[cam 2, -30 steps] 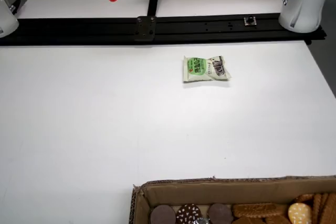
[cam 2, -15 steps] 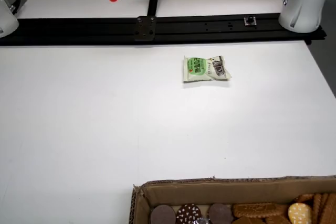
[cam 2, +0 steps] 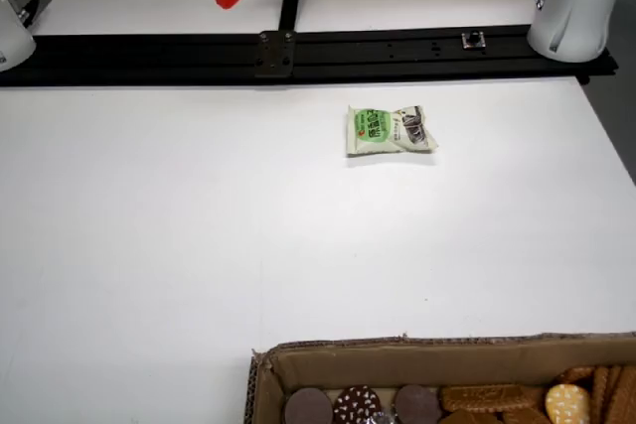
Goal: Grasp a snack and put it in the bin.
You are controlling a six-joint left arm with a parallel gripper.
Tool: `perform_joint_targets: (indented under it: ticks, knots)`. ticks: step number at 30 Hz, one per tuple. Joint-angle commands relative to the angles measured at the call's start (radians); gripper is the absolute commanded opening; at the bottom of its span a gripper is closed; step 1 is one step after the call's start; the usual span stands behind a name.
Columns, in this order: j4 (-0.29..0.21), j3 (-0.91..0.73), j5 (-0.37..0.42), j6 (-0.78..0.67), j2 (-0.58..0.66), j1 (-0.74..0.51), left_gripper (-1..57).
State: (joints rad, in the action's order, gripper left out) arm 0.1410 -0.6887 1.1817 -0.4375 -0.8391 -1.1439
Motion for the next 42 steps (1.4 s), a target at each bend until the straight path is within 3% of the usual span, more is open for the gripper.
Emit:
perform_joint_targets:
  ticks: [1, 11, 22, 26, 35, 42]
  knots:
    - [0.013, -0.005, 0.029, -0.075, 0.002, 0.016, -0.4]
    - [0.071, -0.118, 0.062, -0.295, 0.073, 0.049, -0.4]
    - [0.090, -0.550, 0.031, -0.595, 0.362, 0.122, 1.8]
    - [0.101, -0.633, 0.020, -0.646, 0.420, 0.123, 9.2]
    - [0.122, -0.689, 0.005, -0.717, 0.450, 0.093, 36.3]
    - [0.135, -0.727, 0.001, -0.777, 0.433, 0.065, 45.1]
